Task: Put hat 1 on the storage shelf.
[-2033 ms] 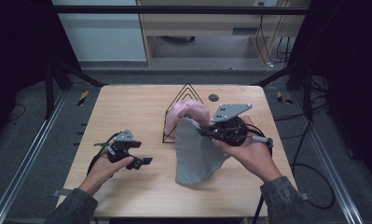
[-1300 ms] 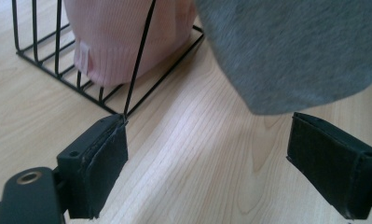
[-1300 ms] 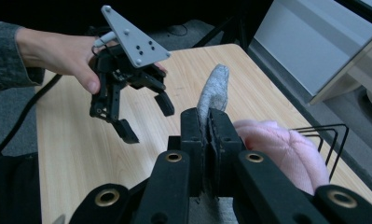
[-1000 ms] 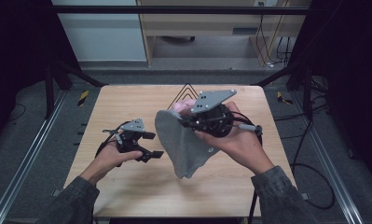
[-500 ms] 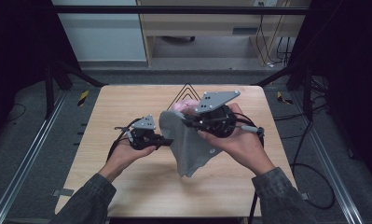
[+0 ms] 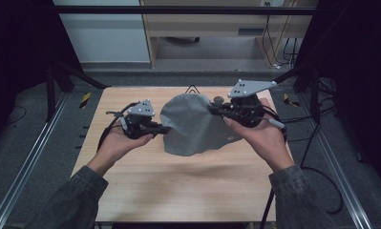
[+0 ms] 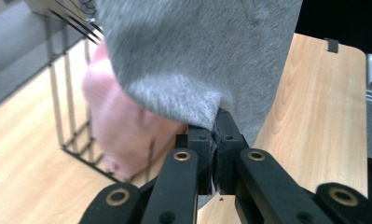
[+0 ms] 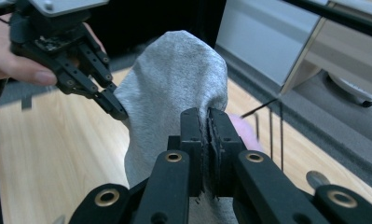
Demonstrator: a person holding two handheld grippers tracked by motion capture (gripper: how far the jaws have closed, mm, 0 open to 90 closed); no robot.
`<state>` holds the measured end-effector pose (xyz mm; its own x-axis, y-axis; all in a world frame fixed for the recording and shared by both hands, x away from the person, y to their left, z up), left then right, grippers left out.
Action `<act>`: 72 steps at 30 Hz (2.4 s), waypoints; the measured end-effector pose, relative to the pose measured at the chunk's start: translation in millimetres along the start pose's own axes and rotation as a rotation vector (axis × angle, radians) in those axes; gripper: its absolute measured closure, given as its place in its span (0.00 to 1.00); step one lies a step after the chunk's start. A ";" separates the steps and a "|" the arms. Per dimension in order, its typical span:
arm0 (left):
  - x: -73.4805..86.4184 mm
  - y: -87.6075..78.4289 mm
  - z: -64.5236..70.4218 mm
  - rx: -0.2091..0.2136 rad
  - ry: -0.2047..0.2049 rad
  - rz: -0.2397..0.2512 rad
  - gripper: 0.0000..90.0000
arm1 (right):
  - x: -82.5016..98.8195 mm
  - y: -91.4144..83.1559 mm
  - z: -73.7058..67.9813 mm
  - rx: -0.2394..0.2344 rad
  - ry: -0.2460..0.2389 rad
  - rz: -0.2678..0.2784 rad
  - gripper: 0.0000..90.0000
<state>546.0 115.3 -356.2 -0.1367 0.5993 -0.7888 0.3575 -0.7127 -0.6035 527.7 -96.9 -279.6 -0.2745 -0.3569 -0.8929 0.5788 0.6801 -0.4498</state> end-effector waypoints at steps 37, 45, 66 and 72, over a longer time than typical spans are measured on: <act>-120.1 -40.9 -86.5 -0.203 0.006 0.076 0.97 | -91.4 -5.6 91.6 0.132 0.162 0.260 0.96; -111.4 -13.9 -108.5 -0.235 -0.022 0.075 0.97 | -82.5 16.2 115.6 0.160 0.181 0.253 0.96; -106.1 19.7 -136.3 -0.305 -0.022 0.083 0.97 | -61.2 52.0 151.5 0.189 0.240 0.259 0.96; -96.8 38.7 -140.1 -0.310 -0.025 0.067 0.97 | -54.3 62.0 156.1 0.200 0.236 0.243 0.96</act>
<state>702.4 80.8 -286.8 -0.1244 0.5426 -0.8308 0.6307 -0.6031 -0.4883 698.3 -135.3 -255.9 -0.2664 -0.0277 -0.9635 0.7806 0.5802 -0.2325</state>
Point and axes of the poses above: each handheld gripper's, and its own axes: y roughly forward along the jaws, x roughly out of its underside, z roughly to its right, the point moved 7 cm from there along y, roughly forward along the jaws, and after that the axes turned 5 degrees about y, right-handed, at the moved point
